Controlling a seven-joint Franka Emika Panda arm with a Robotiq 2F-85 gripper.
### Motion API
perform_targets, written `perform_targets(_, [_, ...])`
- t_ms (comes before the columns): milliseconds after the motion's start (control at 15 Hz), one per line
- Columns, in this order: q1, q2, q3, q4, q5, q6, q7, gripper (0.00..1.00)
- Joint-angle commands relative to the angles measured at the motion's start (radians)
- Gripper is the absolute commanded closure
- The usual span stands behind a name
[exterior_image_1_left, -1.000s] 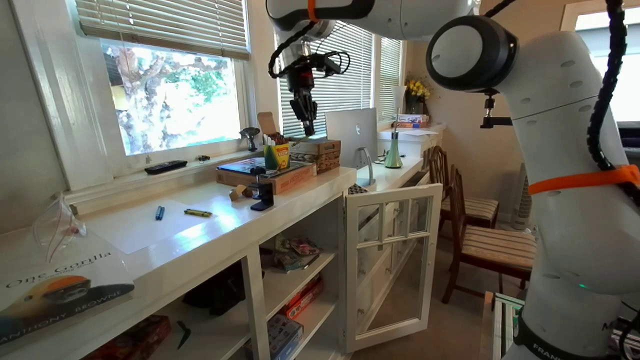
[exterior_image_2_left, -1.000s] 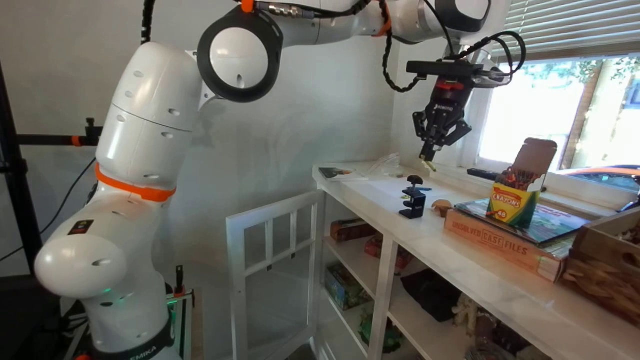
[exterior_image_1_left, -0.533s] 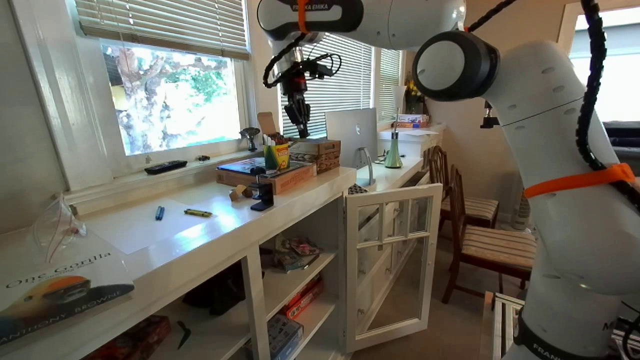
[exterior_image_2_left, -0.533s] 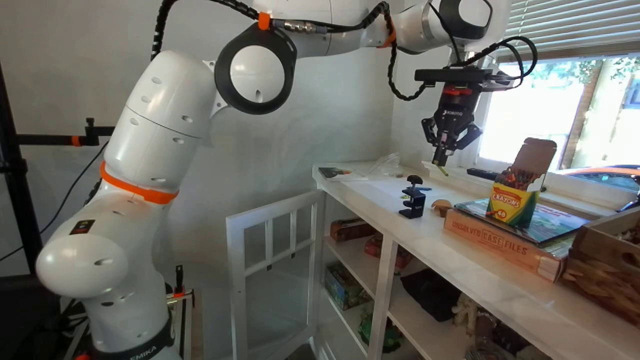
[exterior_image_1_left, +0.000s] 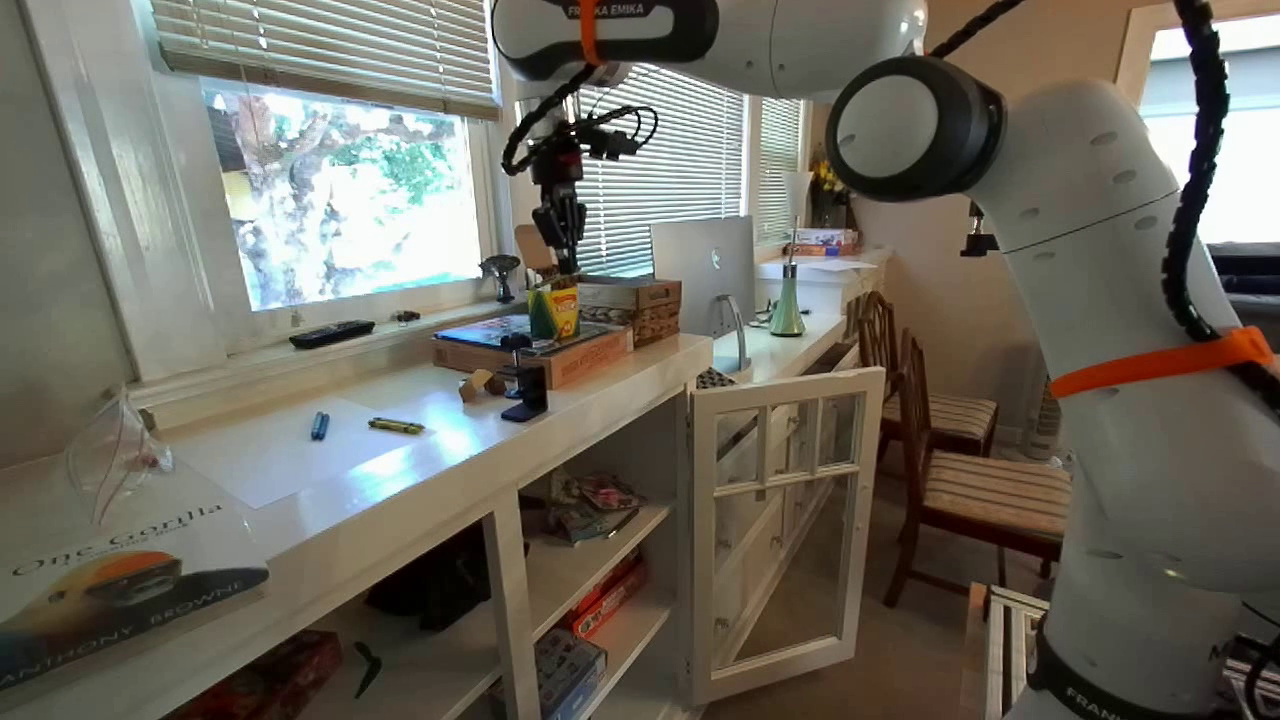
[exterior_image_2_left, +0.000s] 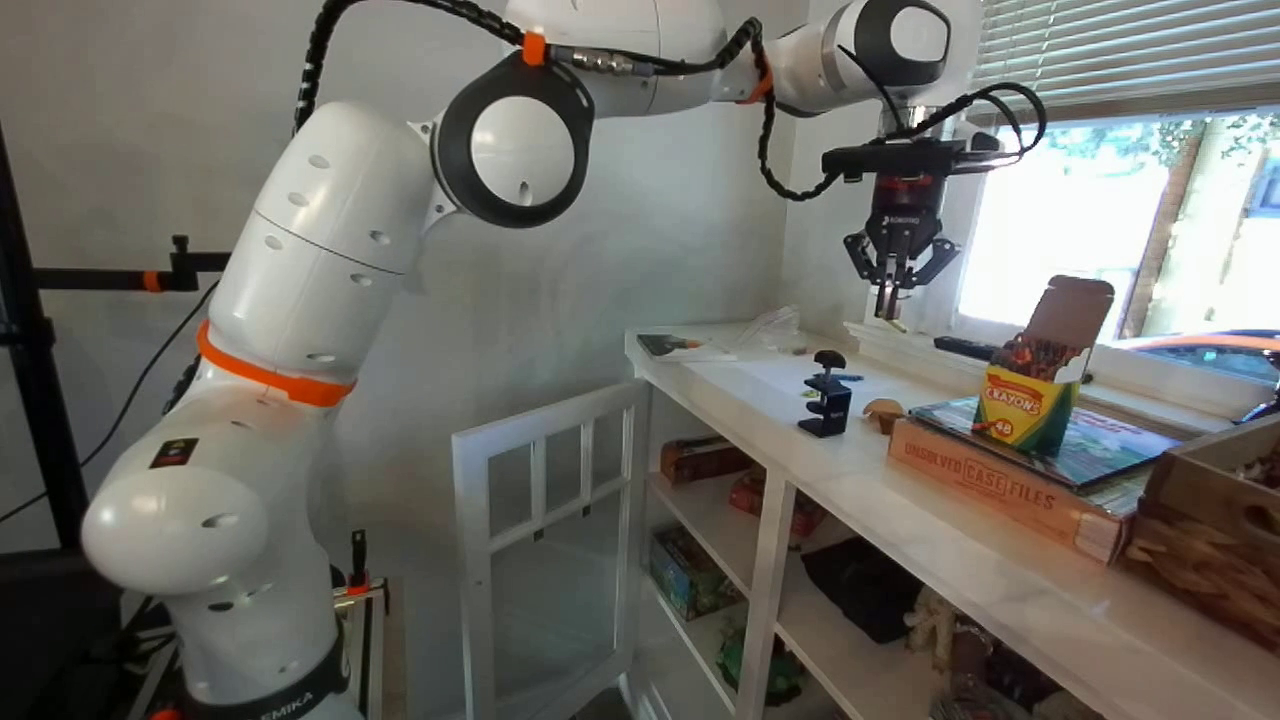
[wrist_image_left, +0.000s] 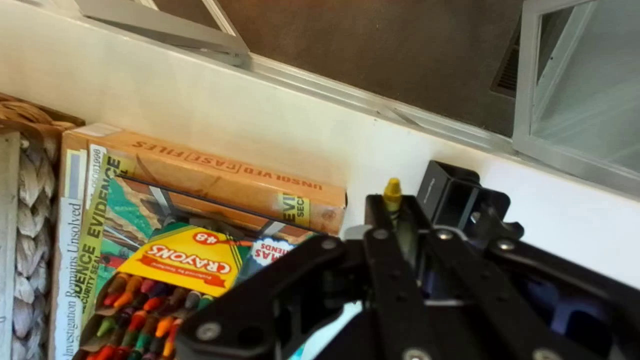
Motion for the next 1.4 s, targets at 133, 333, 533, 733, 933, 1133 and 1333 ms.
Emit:
perform_targets(133, [-0.010, -0.054, 0.019, -0.108, 0.120, 0.070, 0.085, 0.97])
perform_targets(333, [-0.011, -0.076, 0.019, -0.141, 0.183, 0.053, 0.124, 0.97])
perform_targets(533, [-0.008, -0.103, 0.016, -0.187, 0.211, 0.060, 0.134, 0.97])
perform_targets(733, [0.001, -0.139, 0.021, -0.247, 0.218, 0.082, 0.114, 0.97])
perform_targets(933, [0.009, -0.169, 0.040, -0.307, 0.223, 0.087, 0.088, 0.97])
perform_targets(1133, [0.023, -0.191, 0.062, -0.362, 0.208, 0.122, 0.057, 0.97])
perform_targets(1333, [0.039, -0.201, 0.084, -0.409, 0.200, 0.163, 0.022, 0.97])
